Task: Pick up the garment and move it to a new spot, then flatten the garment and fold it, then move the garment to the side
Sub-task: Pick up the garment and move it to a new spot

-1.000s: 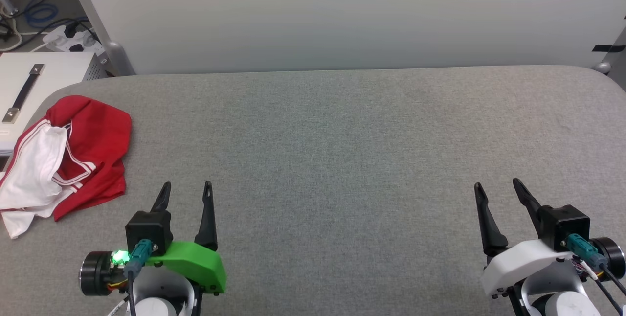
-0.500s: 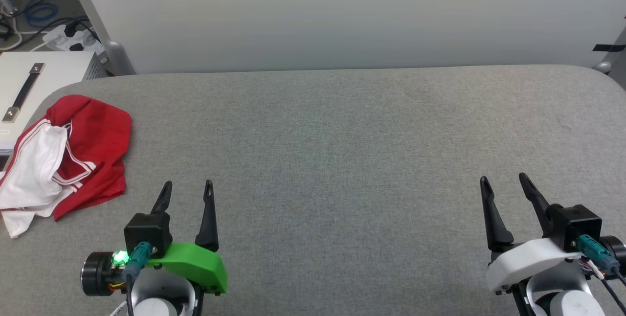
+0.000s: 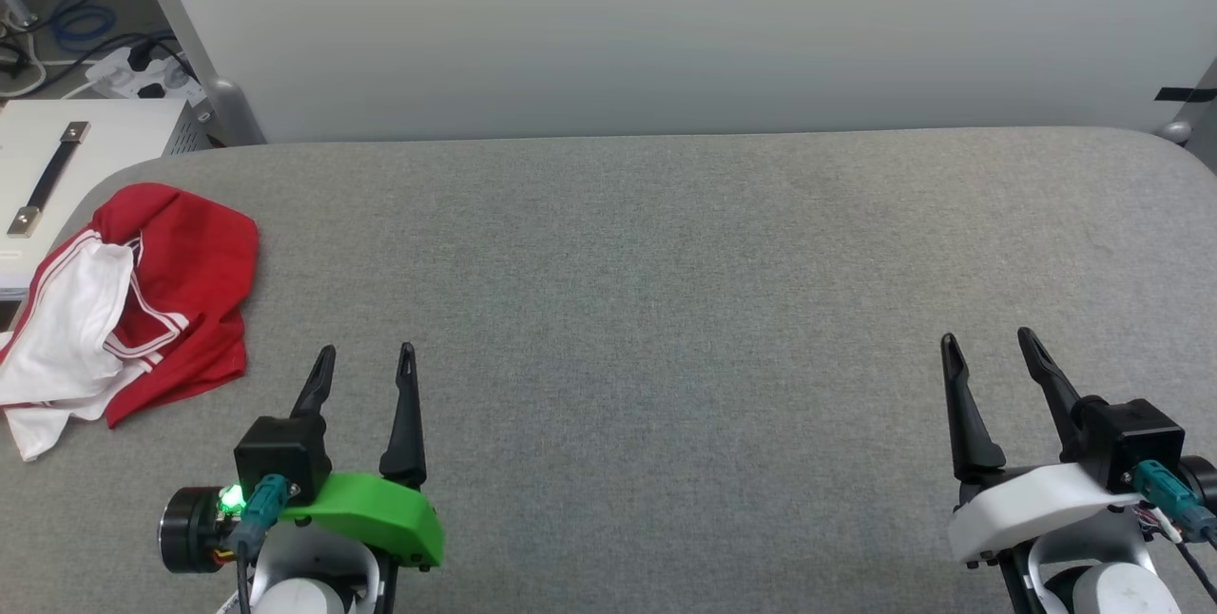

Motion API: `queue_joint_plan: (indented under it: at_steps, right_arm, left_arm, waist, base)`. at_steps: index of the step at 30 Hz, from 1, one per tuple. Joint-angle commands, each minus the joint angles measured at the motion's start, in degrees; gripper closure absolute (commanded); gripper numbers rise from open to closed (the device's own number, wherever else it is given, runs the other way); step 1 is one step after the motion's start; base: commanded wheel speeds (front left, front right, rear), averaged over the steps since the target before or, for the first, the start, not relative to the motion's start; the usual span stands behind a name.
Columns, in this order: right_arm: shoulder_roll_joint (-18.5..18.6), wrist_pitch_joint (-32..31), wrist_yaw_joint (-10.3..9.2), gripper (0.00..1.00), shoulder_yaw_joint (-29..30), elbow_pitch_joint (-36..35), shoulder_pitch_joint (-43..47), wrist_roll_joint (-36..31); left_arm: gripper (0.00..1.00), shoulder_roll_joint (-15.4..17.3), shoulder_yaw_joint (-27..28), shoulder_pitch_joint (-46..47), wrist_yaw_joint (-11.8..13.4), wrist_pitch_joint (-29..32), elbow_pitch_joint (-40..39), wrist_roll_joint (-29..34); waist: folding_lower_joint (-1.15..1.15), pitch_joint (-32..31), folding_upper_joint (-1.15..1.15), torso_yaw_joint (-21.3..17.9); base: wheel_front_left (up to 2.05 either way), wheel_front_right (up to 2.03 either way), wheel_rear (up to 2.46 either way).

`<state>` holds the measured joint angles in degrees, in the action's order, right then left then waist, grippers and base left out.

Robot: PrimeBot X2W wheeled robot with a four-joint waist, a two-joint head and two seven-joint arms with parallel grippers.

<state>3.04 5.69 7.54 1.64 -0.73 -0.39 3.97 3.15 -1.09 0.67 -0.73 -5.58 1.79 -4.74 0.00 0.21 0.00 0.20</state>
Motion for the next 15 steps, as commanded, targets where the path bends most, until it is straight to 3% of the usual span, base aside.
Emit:
queue_joint_plan:
  at_steps: [1,15]
  right_arm:
    - [-0.1,0.6,-0.02,0.0,0.1,-0.1,0.7,0.4]
    - [-0.1,2.3,-0.03,0.0,0.3,0.2,0.9,1.4]
  left_arm:
    - [0.0,-0.1,0.0,-1.0,-0.1,-0.6,0.1,-0.8]
    - [0.0,-0.1,-0.3,-1.3,-0.3,-2.3,0.6,-1.7]
  waist:
    - [0.0,0.0,0.0,0.0]
    - [0.0,-0.1,0.0,0.0]
  base:
    - [0.0,0.0,0.0]
    - [0.0,0.0,0.0]
